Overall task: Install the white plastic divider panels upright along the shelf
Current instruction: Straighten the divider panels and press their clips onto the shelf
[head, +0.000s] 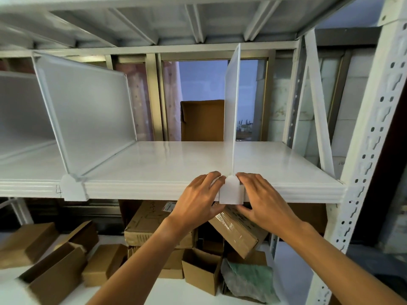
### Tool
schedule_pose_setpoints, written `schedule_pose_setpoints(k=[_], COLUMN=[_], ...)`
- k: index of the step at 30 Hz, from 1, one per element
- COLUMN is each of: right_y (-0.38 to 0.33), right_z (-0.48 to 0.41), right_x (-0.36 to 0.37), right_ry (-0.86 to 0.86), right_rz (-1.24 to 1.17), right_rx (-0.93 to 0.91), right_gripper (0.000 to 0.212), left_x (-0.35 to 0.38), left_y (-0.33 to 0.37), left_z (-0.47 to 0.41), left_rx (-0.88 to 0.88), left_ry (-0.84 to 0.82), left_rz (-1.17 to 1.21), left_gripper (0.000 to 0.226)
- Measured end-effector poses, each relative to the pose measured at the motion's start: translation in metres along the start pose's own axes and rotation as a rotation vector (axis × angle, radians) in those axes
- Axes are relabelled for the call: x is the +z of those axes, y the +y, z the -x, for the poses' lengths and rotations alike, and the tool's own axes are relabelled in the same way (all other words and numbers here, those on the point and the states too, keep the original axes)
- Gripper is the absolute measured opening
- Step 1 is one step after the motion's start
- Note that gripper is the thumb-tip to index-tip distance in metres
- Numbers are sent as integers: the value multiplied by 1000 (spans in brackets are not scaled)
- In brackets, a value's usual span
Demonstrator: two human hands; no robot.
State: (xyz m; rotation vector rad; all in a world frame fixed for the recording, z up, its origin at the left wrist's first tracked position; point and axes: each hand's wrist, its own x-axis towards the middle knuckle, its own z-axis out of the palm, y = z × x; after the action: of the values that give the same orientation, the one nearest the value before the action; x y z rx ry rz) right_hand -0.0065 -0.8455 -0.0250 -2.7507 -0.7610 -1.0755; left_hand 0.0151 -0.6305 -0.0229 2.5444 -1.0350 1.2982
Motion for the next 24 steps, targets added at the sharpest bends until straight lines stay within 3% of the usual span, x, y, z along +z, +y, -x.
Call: schedule_pose_setpoints(k=[6, 14, 24], right_y=[5, 6, -27], right_z=[5, 5, 11], right_x=[11, 14, 20], right_ry=[77, 69, 105], right_rz=[85, 129, 110], right_rx=[-28, -10, 251], right_gripper=[66, 69, 78], left_x=[3, 4, 7], left_y=[-2, -4, 7], left_z=[1, 0, 6], left_rx=[-5, 7, -31], left_ry=[-16, 5, 15], left_rz=[20, 37, 131], left_gripper=[64, 62, 58])
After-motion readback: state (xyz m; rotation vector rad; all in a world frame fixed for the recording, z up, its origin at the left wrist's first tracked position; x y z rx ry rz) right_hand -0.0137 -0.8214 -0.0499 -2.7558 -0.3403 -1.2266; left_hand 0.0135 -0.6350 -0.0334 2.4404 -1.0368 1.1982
